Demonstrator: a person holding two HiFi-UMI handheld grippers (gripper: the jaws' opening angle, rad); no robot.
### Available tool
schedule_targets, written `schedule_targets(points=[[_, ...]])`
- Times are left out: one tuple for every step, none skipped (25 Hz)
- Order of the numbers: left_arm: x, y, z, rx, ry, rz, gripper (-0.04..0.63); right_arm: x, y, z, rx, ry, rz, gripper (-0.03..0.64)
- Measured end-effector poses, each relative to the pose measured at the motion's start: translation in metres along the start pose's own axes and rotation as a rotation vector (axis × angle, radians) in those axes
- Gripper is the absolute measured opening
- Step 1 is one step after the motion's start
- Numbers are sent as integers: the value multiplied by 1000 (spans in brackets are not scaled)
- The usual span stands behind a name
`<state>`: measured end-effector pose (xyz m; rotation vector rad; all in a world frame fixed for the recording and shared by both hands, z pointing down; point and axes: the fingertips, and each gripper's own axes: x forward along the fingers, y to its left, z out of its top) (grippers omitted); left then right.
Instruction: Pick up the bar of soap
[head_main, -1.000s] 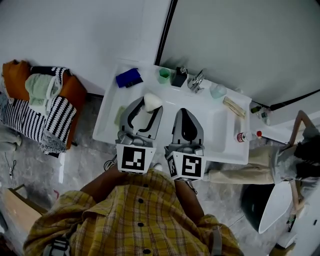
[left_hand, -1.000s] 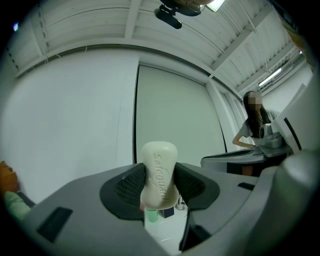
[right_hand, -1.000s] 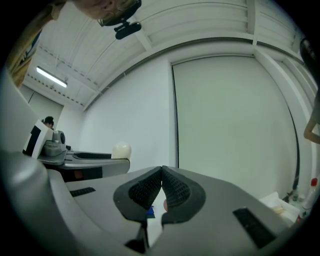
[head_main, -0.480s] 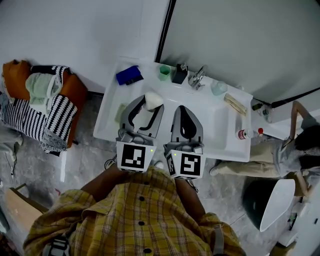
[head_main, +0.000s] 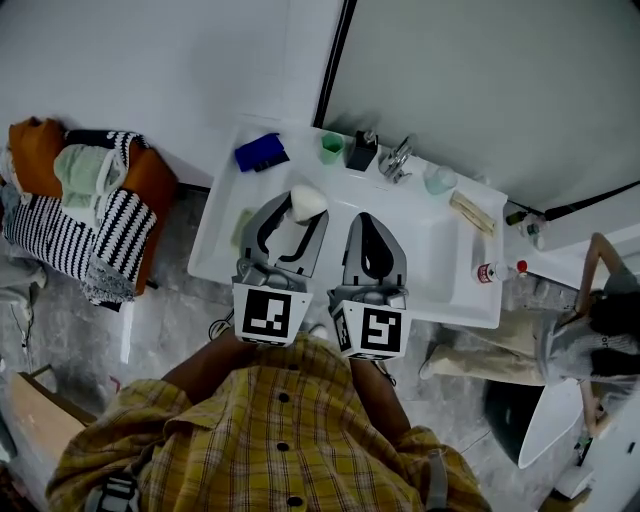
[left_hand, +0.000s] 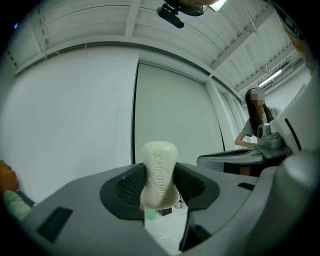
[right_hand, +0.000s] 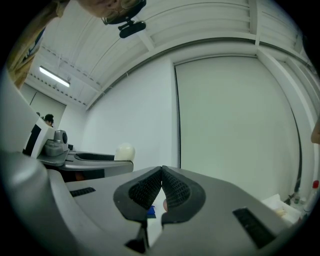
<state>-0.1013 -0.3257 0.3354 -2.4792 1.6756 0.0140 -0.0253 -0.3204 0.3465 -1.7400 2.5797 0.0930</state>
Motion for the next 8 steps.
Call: schedule_targets(points=[[0, 0, 0, 1, -5, 1, 189, 0, 0, -1, -1, 2, 1, 19], [0, 0, 1, 3, -13, 3, 189, -1, 0, -1, -5, 2, 3, 18], [-1, 0, 0, 3, -16, 4, 189, -1, 0, -1, -7, 0, 4, 20], [-1, 0, -2, -1, -5, 3, 189, -1, 0, -1, -6, -1, 2, 20], [-1, 0, -4, -6, 14, 2, 187, -1, -1, -1, -6, -3, 1, 19], [-1, 0, -6, -10, 28, 1, 187, -1, -1, 0, -7, -4, 0, 20], [-1, 0, -6, -12, 34, 1, 189, 0, -2, 1, -9, -5, 0, 19], [-1, 0, -6, -14, 39, 0, 189, 0, -2, 1, -10, -6, 0, 19]])
